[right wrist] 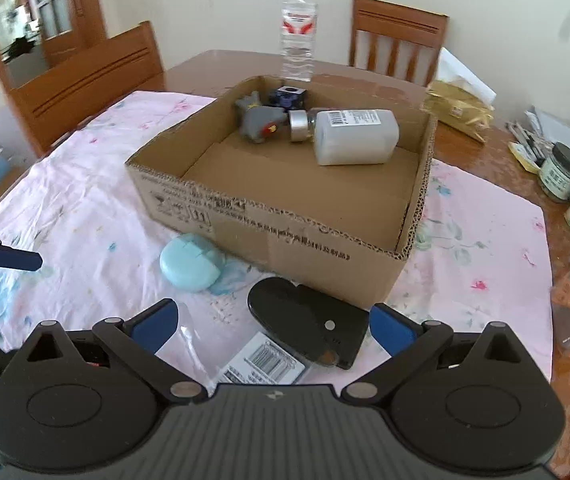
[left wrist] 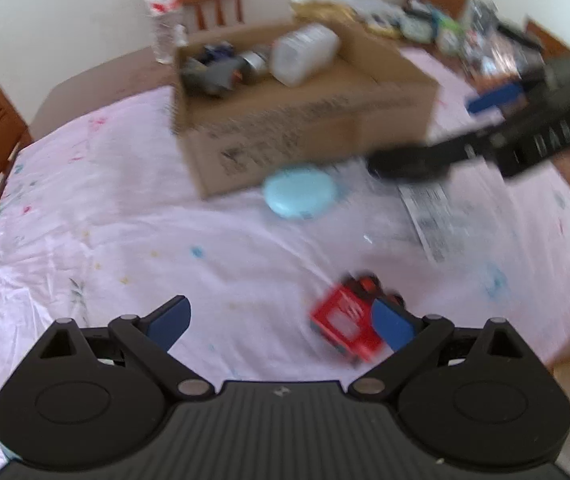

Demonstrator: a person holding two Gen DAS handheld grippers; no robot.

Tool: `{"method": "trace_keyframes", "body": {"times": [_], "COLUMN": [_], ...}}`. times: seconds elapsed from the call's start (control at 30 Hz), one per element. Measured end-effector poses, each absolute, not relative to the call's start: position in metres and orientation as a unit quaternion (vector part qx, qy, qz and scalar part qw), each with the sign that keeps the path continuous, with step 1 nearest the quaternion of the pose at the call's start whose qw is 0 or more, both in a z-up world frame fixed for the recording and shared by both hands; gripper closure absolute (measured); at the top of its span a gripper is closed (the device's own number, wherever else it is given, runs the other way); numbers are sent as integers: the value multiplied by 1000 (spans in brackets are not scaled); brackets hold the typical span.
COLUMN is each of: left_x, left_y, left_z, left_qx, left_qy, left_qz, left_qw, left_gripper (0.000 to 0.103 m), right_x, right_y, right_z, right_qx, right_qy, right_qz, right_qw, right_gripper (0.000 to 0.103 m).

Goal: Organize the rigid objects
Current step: 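Withdraw both tools from the box toward the red train and clear jar, then close left tool on the red S.L train while right tool grasps the clear jar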

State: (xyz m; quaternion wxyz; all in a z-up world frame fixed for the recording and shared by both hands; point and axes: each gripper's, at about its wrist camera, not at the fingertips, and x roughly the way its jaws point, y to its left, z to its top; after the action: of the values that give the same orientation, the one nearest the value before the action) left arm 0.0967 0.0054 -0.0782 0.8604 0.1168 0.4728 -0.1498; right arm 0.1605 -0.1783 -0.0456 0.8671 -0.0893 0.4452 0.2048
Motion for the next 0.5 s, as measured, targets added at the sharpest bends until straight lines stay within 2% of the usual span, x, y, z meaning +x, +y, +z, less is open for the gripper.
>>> {"method": "trace_keyframes", "body": {"times": [0.17, 0.27, 0.37, 0.43, 0.5], "left_x": [86, 90, 98, 101, 104], "left_y": [-20, -24, -24, -25, -23], "left_z": [-94, -101, -107, -110, -111], "left_qx": [194, 222, 239, 247, 248], "left_qy": [473, 465, 460, 455, 449], "left_qz": [-172, -201, -249, -281, -307], "left_qw": [842, 833, 818, 808, 801], "left_gripper": [8, 18, 23, 30, 51], "right_x": [150, 141, 130, 123, 116], "right_y": [-195, -203, -208, -210, -211], "right_z": [-48, -52, -53, -53, -54], "right_qx": [-78, -62, -52, -43, -34], "right_qy": [444, 450, 452, 452, 454], "right_qz": [212, 200, 185, 172, 153], "right_qw": [867, 868, 871, 874, 877], "right_gripper": [0, 0, 0, 0, 0]}}
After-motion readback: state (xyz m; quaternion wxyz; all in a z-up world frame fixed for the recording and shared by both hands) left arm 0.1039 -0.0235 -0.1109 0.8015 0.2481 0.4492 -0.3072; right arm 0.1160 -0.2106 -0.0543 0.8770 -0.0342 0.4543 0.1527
